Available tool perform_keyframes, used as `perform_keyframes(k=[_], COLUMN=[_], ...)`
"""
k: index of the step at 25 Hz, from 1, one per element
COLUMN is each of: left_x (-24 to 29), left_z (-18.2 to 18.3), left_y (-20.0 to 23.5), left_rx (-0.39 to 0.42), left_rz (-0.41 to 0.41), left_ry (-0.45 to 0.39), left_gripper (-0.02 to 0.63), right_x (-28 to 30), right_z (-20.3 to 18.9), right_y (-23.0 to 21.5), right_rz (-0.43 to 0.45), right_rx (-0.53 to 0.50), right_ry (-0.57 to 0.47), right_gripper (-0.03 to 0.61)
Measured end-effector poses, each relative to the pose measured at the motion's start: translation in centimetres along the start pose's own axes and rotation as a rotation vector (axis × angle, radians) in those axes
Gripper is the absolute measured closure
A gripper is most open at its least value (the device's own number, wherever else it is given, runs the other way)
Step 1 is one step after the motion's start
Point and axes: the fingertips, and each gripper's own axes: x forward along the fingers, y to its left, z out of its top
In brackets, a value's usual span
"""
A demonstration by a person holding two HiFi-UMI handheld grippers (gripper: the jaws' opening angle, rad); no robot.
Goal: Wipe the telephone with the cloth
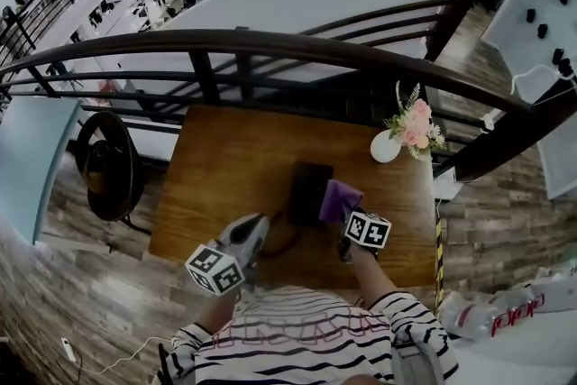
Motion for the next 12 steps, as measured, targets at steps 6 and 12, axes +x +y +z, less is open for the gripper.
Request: perform_keyframes(k=[6,12], left_x=[-0.3,-2.2], left_z=[-0.1,0.0], left_y=[-0.2,0.4], left_rx=[0.0,-0.001], left_rz=[0.0,0.041], left_ry=[-0.004,-0.023], left_gripper=[0.612,0.612], right_x=[-1.0,-0.4], right_z=[0.4,-0.4], right_y=[4.3,12.2], right_rz=[0.12,0.317], right_rx=[-0.007,-0.05], right_ry=[-0.039,-0.024], right_gripper=[0.541,0.541])
